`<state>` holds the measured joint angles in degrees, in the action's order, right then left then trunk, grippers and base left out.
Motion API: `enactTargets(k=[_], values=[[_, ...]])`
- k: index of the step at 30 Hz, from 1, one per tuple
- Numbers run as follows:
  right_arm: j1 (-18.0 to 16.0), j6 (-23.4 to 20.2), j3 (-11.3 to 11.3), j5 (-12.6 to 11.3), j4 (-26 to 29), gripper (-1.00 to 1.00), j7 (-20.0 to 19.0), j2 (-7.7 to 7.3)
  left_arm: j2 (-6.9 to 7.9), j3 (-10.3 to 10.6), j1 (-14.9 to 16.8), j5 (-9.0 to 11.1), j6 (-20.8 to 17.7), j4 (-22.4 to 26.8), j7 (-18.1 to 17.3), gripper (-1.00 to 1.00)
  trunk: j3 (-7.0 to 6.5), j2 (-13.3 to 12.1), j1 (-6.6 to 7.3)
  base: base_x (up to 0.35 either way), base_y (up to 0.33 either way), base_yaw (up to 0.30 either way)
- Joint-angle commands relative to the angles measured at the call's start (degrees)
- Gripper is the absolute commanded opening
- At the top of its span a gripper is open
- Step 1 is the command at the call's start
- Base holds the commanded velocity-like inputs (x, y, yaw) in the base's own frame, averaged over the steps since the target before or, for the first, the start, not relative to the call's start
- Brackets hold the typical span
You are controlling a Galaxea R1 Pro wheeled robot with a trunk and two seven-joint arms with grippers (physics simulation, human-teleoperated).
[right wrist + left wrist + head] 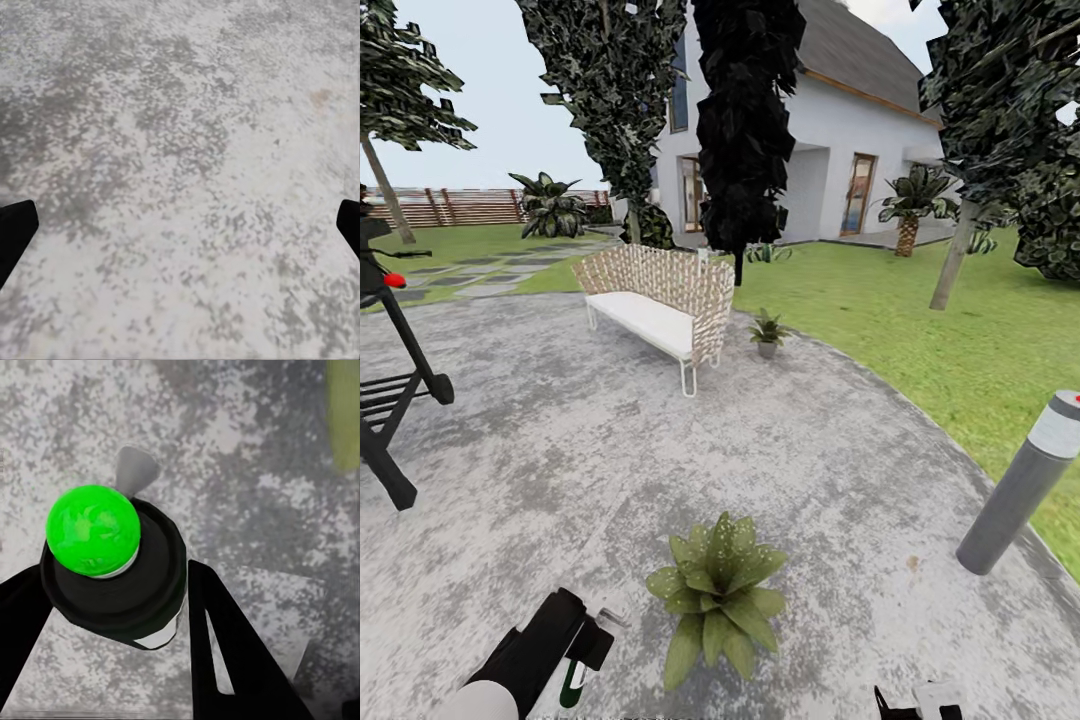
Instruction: Pick up the pesticide atomizer in the garden and spray insectifuge to fully cover both potted plants in the garden.
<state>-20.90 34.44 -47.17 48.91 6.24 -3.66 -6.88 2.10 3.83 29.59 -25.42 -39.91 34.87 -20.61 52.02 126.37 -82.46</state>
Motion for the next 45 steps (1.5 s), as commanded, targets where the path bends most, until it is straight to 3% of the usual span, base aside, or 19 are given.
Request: enactTargets(k=[1,11,23,37,45], values=[[0.0,0.2,-0.5,0.1,0.0,1.00,-0.4,0.00,0.06,0.2,0.0,-0.6,-0.1,0.1,-0.5,-1.00,0.05,0.0,0.01,-0.007,-0.007,0.267],[0.0,0.2,-0.5,0.1,0.0,1.00,-0.4,0.03,-0.07,0.3,0.0,-0.6,0.0,0.2,-0.5,-1.00,0.05,0.0,0.01,-0.001,-0.017,0.276],[0.0,0.2,-0.5,0.1,0.0,1.00,-0.4,0.03,-0.08,0.3,0.0,-0.6,0.0,0.2,-0.5,-1.00,0.05,0.0,0.01,0.000,-0.257,0.067],[0.0,0.2,-0.5,0.2,0.0,1.00,-0.4,0.03,-0.07,0.3,0.0,-0.4,0.0,0.3,-0.5,-1.00,0.05,0.0,0.01,-0.130,-0.235,0.267],[0.0,0.2,-0.5,0.2,0.0,1.00,-0.4,0.03,-1.33,0.3,0.1,-0.3,0.1,0.4,-0.5,-1.00,0.05,0.0,0.01,-0.002,-0.067,0.278]])
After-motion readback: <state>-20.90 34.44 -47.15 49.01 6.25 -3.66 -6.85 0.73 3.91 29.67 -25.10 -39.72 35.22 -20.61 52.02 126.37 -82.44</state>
